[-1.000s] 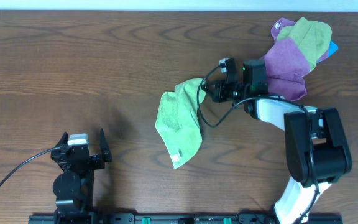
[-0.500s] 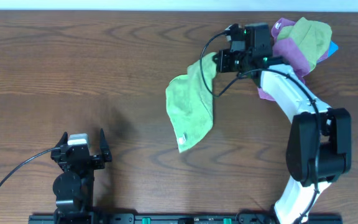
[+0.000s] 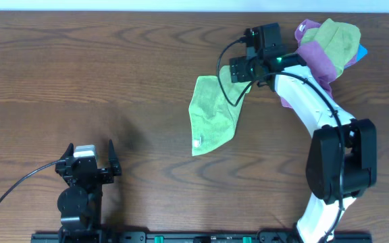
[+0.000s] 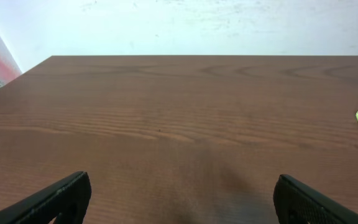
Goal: Fold the cloth
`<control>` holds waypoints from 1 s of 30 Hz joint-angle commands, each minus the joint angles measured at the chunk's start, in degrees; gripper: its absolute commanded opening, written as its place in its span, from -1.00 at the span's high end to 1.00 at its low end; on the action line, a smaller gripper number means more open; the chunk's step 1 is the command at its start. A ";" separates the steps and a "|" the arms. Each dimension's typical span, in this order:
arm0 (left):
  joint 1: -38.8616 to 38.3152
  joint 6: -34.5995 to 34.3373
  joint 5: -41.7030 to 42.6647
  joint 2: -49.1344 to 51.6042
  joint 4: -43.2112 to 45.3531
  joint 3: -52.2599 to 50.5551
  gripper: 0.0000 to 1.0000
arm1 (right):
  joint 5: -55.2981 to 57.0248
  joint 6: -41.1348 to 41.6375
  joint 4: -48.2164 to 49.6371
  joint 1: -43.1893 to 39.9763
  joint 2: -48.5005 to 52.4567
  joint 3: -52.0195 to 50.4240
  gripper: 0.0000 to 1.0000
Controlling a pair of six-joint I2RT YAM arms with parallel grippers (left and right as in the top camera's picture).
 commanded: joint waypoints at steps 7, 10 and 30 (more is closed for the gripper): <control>0.17 0.37 -0.98 -0.28 -2.10 -1.01 -0.91 | -12.50 -5.55 4.39 7.08 2.12 1.92 0.97; 0.17 0.37 -0.96 -0.28 -2.10 -1.01 -0.90 | -12.37 -5.49 4.79 8.41 3.45 1.92 0.97; 0.15 1.99 0.20 -0.28 1.25 -1.01 -0.91 | -15.04 -8.17 -15.12 8.11 -15.69 2.01 0.46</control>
